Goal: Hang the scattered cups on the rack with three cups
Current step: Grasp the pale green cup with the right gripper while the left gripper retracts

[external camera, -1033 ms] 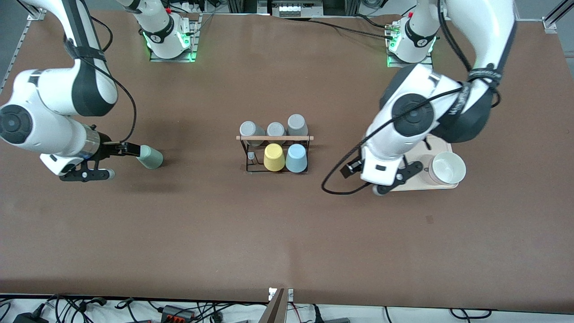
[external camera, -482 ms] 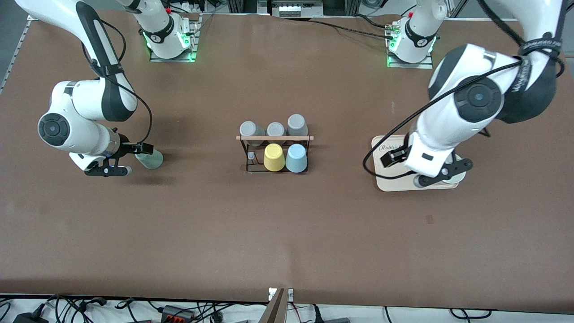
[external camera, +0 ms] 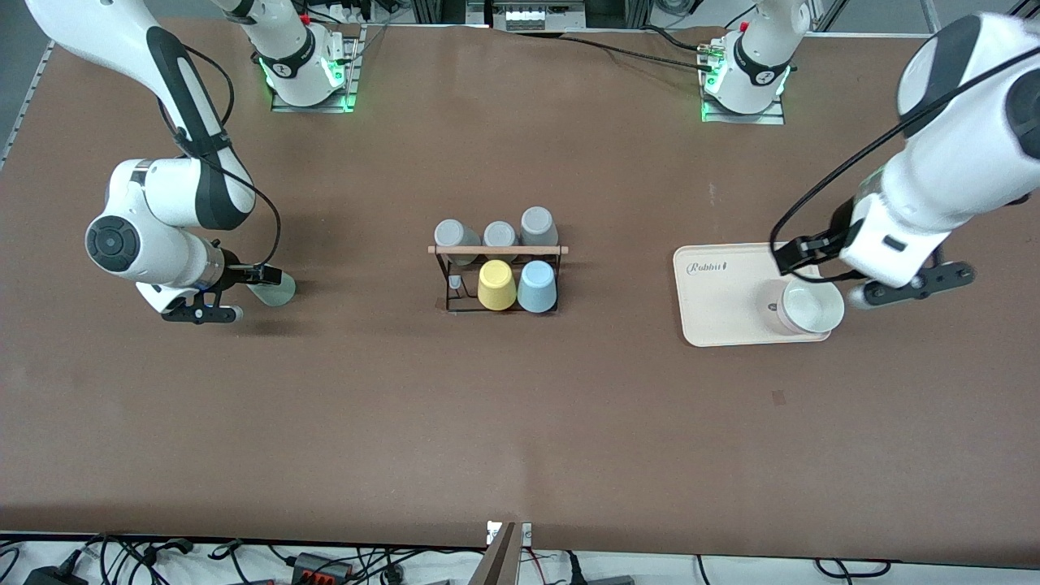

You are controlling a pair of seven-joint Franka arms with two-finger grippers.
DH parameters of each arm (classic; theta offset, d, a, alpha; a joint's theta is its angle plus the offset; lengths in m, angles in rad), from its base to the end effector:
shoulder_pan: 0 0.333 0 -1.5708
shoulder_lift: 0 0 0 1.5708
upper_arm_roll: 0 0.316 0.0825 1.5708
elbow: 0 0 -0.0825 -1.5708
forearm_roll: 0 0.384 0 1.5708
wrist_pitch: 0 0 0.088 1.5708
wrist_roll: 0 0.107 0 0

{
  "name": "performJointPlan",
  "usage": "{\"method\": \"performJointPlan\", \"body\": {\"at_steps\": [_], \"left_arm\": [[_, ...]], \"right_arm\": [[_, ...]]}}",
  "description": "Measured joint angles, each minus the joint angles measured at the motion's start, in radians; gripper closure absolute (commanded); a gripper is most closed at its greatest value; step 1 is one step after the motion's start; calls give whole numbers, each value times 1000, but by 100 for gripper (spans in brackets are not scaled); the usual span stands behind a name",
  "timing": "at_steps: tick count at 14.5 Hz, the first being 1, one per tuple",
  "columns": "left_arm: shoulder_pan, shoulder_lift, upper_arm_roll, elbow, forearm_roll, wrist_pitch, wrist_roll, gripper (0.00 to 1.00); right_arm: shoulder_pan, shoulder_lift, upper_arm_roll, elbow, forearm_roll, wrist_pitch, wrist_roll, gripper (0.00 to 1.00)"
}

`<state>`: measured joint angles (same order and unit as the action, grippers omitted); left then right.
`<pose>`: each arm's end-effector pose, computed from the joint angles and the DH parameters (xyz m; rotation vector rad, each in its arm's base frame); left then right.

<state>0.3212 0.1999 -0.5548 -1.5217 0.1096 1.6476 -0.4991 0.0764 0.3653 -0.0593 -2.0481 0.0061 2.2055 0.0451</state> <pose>0.6016 -0.1024 0.5532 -3.0948 -0.4067 0.0618 0.5711 0.0103 0.2445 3.1012 -0.0472 -0.3216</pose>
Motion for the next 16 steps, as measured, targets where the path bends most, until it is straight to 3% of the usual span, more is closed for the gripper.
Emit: {"method": "performJointPlan", "body": {"at_steps": [9,10,12,13,16], "left_arm": [[67,-55,12,-7,-15,-38,206,0],[41,-58,53,-7,-17,-40,218,0],[-78,-76,198,-7,-39,-45,243,0],[-130,-88,262,-7,-51,-53,272,0],[-252,-125,441,-8,-76,-82,370,0]], "right_arm": [[2,37,2,-6,0,3,25,0],[2,40,2,-7,0,8,26,0],[3,49,2,-7,0,15,26,0],[3,53,2,-7,0,15,26,11],[4,58,2,-7,0,16,27,67]]}}
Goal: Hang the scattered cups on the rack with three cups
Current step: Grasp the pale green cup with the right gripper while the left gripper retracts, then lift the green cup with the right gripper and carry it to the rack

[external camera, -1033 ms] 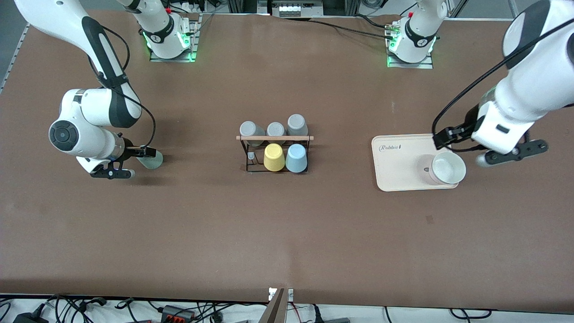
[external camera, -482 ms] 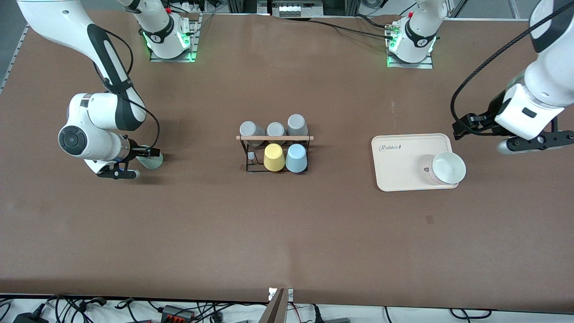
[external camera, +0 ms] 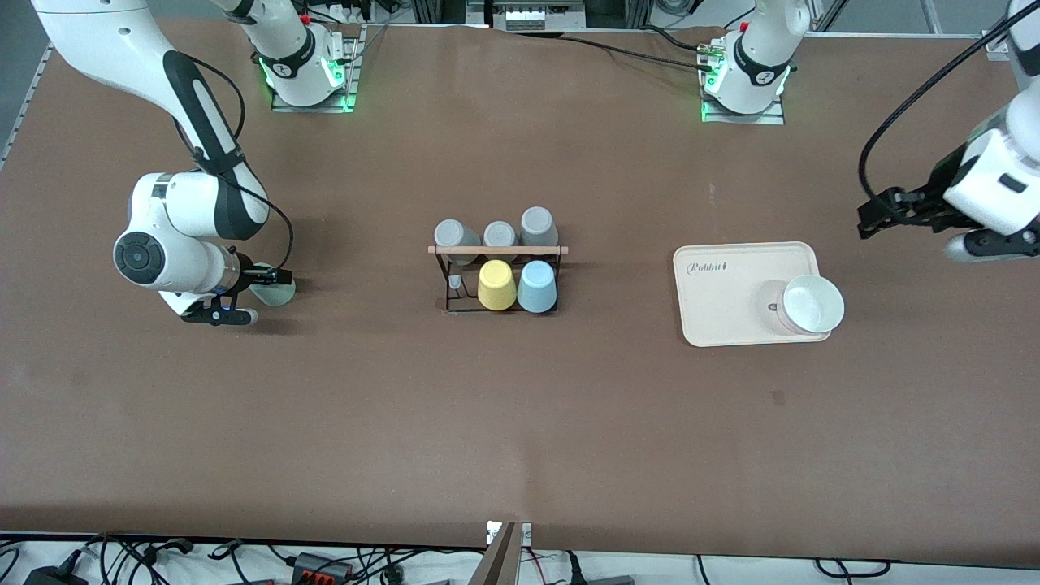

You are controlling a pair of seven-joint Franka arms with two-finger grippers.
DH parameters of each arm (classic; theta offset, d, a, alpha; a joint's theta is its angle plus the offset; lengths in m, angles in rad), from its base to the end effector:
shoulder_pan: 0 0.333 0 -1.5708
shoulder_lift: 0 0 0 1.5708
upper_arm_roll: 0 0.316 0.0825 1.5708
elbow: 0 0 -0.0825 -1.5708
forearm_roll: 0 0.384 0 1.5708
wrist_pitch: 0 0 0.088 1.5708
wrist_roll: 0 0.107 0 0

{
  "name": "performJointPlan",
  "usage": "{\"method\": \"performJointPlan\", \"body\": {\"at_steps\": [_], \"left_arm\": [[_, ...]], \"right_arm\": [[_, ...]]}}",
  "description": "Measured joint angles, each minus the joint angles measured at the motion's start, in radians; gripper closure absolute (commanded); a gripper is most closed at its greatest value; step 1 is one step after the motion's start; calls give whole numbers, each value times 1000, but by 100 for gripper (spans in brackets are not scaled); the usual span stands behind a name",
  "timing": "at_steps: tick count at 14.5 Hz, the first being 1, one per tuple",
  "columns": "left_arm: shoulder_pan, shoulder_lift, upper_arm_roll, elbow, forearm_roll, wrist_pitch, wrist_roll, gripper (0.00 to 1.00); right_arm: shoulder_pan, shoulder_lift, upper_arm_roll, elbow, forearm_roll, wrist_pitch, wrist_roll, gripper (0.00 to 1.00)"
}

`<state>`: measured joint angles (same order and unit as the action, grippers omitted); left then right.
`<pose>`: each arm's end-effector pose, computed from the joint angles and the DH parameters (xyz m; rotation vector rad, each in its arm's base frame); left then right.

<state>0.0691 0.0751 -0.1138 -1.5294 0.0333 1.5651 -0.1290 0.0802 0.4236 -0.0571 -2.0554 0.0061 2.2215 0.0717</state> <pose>0.5758 -0.0197 0.6013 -3.1103 -0.1307 0.0570 0.5641 0.0132 0.2097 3.0836 -0.0785 -0.3963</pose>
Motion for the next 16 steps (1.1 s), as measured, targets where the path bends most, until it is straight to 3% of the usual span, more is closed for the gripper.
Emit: {"method": "performJointPlan", "body": {"at_steps": [2,4,10,16], "left_arm": [[-55,-20,92,-2,-12,-14,46,0],[-67,-36,118,-7,-13,-22,65,0],[-39,-44,112,-16,-14,-32,75,0],[-38,-45,108,-4,-14,-31,75,0]], "right_arm": [[1,-4,2,10,0,-5,2,75],[1,-6,5,54,0,-59,2,75],[88,-27,14,344,39,-354,27,75],[326,0,21,500,92,-397,404,75]]}}
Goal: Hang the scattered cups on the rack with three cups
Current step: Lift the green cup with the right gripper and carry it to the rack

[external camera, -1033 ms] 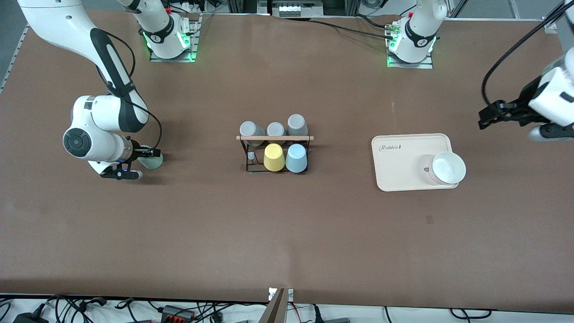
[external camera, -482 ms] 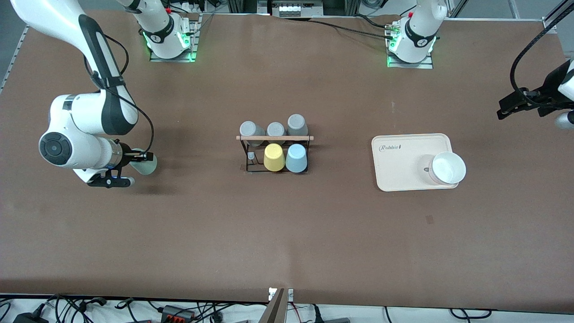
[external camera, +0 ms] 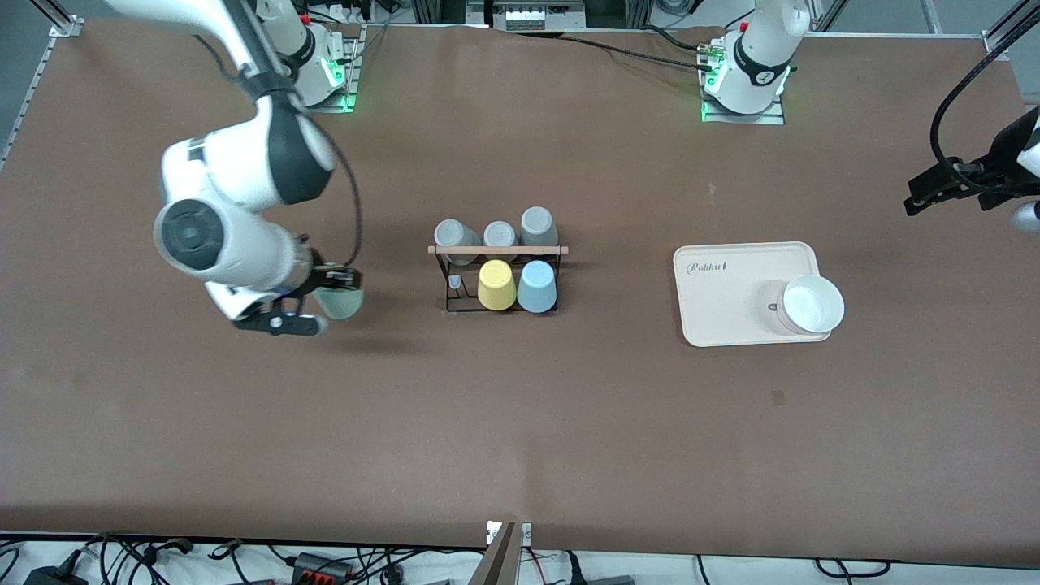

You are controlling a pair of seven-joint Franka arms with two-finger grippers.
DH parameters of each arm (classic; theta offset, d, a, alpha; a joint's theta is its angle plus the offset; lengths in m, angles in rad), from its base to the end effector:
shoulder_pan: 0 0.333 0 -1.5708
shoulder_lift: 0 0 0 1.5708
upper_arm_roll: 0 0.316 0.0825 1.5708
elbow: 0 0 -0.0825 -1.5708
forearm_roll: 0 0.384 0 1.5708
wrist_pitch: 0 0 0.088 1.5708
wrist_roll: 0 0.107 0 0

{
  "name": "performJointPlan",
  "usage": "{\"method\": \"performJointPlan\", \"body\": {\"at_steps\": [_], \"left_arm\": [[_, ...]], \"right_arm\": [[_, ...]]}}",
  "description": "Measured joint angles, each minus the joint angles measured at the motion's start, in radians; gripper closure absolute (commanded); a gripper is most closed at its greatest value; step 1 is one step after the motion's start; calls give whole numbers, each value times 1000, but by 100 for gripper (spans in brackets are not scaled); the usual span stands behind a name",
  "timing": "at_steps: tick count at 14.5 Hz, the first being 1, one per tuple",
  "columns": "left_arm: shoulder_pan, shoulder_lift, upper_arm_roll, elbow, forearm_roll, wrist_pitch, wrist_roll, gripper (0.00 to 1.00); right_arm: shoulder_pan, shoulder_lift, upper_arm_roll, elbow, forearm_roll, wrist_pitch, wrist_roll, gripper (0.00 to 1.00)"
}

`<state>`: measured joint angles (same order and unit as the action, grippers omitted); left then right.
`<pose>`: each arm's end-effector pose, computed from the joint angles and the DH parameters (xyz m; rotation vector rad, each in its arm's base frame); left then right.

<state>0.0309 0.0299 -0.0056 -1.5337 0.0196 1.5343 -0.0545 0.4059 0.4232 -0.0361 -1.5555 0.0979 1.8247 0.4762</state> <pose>0.5599 0.0164 0.6221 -3.1189 -0.1252 0.0453 0.6122 0.2491 0.3918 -3.1150 0.2126 0.2689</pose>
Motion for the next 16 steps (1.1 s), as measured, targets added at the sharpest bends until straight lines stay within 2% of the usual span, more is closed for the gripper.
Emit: {"method": "performJointPlan", "body": {"at_steps": [3,7,16], "left_arm": [[0,0,-1,16,0,-16,0,0],[0,-2,-3,60,-2,-80,1,0],[12,23,-3,65,-27,-83,43,0]], "right_arm": [[85,29,1,74,21,1,161,75],[122,83,0,147,128,4,289,75],[184,159,-1,172,133,9,372,75]]}}
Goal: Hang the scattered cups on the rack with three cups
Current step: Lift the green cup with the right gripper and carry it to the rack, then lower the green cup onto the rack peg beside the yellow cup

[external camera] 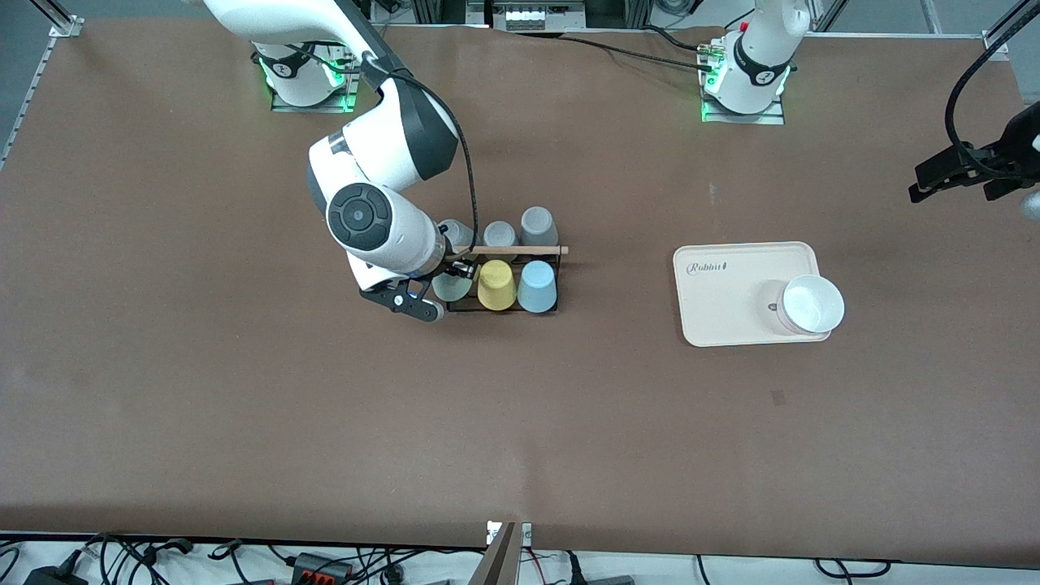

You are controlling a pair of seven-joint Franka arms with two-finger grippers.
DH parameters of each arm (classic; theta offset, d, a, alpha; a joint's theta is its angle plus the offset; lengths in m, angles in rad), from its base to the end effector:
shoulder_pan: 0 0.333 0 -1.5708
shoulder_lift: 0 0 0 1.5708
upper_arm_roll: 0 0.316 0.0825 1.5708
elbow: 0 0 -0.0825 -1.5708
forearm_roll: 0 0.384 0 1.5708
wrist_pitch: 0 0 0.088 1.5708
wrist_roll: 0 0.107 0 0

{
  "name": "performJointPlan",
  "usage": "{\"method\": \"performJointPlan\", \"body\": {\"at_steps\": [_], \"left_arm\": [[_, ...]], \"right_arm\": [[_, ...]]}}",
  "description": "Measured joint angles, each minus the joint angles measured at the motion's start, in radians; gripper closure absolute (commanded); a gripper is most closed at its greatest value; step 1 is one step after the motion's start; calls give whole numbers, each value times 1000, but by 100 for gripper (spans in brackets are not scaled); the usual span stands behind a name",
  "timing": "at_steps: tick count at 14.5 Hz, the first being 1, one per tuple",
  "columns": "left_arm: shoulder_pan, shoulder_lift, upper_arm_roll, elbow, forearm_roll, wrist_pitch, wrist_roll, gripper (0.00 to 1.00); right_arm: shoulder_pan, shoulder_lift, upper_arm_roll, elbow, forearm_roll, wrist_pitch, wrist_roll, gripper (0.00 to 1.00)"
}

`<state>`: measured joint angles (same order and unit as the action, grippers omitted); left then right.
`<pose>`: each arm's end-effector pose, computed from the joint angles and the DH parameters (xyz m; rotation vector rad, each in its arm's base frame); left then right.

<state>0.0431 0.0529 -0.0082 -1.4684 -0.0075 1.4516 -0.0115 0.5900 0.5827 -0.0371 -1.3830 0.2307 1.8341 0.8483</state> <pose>0.5586 0.0188 0.6327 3.1302 0.0716 -0.1090 0.5859 0.3889 0.3641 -3.0040 0.5552 0.3486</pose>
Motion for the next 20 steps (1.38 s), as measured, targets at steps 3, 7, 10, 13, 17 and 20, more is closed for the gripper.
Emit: {"method": "performJointPlan", "body": {"at_steps": [3,7,10,13,17,20], "left_arm": [[8,5,0,0,0,0,8,0],[9,5,0,0,0,0,12,0],[9,5,0,0,0,0,13,0],[9,5,0,0,0,0,14,0],[9,5,0,0,0,0,15,0],[9,6,0,0,0,0,15,0]], "right_arm": [[0,28,-2,4,0,10,6,75],[10,68,-2,7,2,48,21,75],[15,84,-2,10,2,53,31,73],[15,96,-3,10,2,54,33,0],[13,101,-9,15,2,58,58,0],[6,100,-24,75,2,25,64,0]]}}
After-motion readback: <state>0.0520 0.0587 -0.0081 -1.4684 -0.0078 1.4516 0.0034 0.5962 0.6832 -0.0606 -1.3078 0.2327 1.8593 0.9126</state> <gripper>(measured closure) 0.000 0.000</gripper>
